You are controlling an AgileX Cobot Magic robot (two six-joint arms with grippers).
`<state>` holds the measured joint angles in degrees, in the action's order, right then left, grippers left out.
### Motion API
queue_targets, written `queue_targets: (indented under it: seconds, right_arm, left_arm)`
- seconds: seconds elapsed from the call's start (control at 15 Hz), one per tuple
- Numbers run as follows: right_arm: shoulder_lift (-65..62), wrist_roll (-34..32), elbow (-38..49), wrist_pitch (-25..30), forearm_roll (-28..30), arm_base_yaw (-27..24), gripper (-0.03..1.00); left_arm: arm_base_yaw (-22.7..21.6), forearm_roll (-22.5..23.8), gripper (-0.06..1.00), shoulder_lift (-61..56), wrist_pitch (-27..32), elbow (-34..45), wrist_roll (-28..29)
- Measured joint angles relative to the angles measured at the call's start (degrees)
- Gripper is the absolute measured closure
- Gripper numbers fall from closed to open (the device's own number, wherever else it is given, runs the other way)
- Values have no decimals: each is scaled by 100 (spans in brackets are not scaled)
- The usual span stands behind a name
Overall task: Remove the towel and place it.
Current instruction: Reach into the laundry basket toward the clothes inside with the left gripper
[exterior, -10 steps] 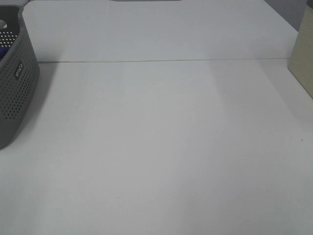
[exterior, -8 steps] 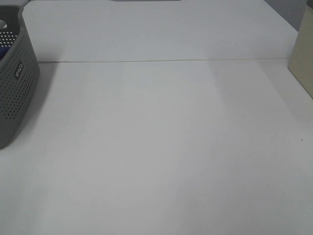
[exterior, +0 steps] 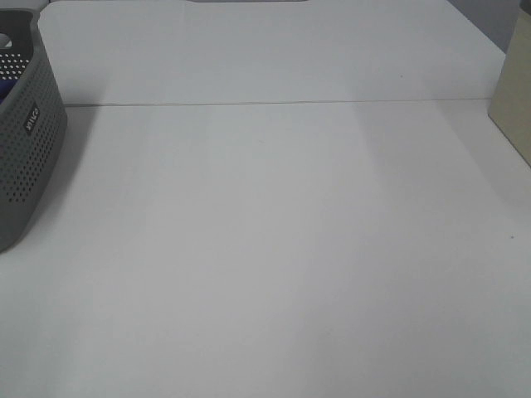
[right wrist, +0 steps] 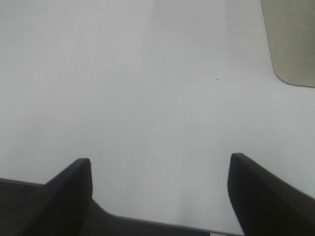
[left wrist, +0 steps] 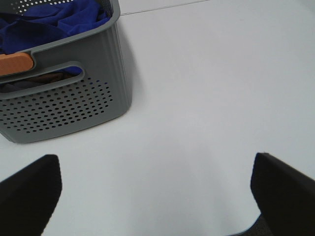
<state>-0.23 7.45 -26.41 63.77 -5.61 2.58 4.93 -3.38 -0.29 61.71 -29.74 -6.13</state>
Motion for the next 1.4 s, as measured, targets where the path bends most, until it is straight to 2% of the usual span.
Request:
queue_targets:
  seconds: [1.4]
  right_arm:
    - [0, 0, 0, 0, 0, 0, 20]
  left_arm:
    - [0, 0, -5, 0, 0, 0, 0]
